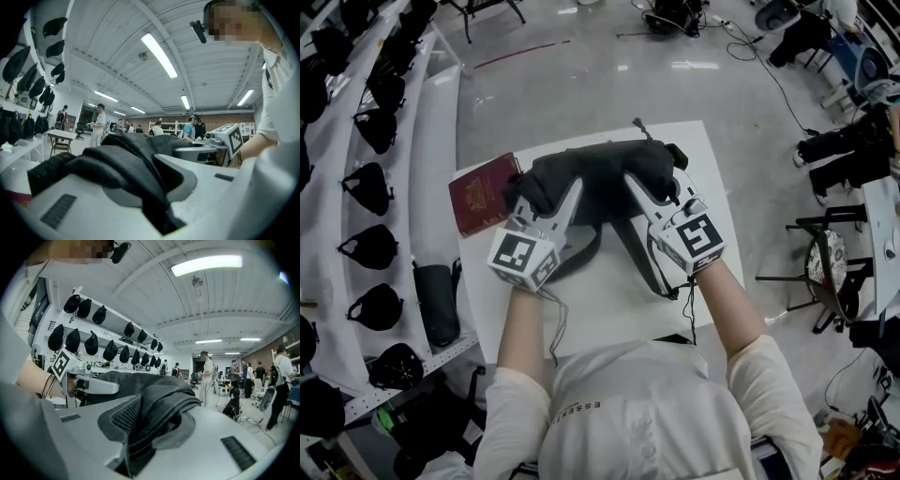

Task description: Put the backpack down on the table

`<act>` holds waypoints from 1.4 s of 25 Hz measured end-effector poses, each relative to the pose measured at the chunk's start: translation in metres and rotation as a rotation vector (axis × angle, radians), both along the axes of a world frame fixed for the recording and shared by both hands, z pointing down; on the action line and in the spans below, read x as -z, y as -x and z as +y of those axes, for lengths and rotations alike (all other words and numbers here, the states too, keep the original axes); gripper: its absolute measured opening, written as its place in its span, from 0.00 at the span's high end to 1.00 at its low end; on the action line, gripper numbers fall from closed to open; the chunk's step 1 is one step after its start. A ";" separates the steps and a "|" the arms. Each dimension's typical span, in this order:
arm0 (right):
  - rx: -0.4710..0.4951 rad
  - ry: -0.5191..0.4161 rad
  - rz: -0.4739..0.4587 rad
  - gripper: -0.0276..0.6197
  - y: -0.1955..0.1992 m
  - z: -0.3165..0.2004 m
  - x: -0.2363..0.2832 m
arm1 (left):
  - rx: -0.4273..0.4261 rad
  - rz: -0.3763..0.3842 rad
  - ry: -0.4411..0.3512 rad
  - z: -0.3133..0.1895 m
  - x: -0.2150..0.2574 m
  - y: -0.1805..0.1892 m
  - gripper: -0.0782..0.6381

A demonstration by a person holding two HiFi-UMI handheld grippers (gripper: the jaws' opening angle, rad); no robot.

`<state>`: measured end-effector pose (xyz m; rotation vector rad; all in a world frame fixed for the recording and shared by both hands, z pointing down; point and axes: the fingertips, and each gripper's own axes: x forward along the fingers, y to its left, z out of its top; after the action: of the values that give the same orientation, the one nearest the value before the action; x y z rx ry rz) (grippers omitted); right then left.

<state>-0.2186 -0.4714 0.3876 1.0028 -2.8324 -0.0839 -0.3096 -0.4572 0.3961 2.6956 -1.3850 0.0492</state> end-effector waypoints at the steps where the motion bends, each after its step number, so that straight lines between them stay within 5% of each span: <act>1: 0.001 0.004 0.000 0.81 0.001 0.003 -0.003 | 0.001 0.008 0.009 0.003 -0.003 0.001 0.80; 18: 0.003 0.121 -0.057 0.81 -0.018 0.065 -0.041 | 0.001 0.025 0.065 0.066 -0.039 -0.012 0.78; 35: -0.010 0.291 -0.117 0.77 -0.048 0.157 -0.094 | 0.029 0.076 0.212 0.166 -0.090 -0.037 0.75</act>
<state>-0.1702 -0.3140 0.4815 0.9848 -2.8287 0.3879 -0.2726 -0.2915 0.4864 2.4780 -1.3159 0.0855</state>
